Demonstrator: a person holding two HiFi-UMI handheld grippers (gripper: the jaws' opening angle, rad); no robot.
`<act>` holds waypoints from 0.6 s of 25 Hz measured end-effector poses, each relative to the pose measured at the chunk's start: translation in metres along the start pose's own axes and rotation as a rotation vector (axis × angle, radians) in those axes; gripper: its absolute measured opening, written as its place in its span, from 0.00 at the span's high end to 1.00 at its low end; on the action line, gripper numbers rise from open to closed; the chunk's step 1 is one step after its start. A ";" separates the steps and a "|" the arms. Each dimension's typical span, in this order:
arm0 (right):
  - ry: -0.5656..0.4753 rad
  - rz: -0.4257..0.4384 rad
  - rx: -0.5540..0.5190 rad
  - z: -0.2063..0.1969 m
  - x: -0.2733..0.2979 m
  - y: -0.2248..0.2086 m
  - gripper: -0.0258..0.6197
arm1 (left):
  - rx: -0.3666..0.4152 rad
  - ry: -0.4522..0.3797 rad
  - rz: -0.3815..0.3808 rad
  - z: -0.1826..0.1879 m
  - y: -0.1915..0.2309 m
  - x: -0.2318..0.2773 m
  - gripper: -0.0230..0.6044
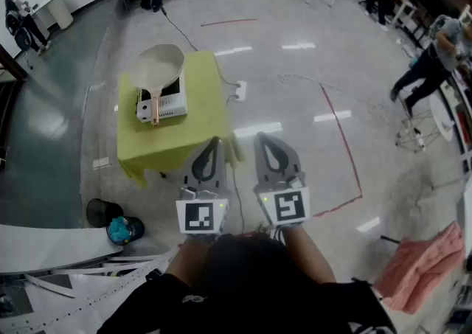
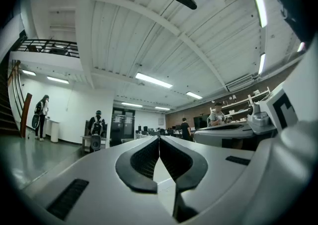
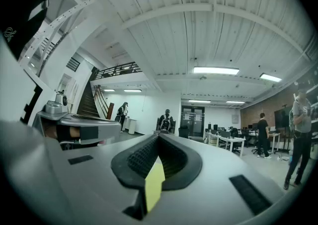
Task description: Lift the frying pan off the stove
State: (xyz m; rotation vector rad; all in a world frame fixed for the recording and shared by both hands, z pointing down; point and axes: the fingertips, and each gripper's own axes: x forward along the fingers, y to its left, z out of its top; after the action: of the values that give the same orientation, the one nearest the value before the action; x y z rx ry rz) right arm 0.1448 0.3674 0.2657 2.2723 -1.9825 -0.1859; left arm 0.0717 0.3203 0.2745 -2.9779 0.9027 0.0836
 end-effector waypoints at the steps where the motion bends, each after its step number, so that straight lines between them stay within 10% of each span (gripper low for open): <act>1: -0.003 0.005 -0.001 -0.001 0.003 0.005 0.94 | -0.012 0.003 0.005 -0.002 0.005 -0.002 0.89; 15: 0.096 0.183 0.043 -0.034 0.068 0.141 0.94 | -0.065 0.105 0.178 -0.052 0.136 -0.070 0.89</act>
State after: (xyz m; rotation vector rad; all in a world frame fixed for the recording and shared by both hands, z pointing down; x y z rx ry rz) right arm 0.0226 0.2819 0.3224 2.0666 -2.1476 -0.0164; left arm -0.0599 0.2436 0.3287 -2.9782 1.1981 -0.0408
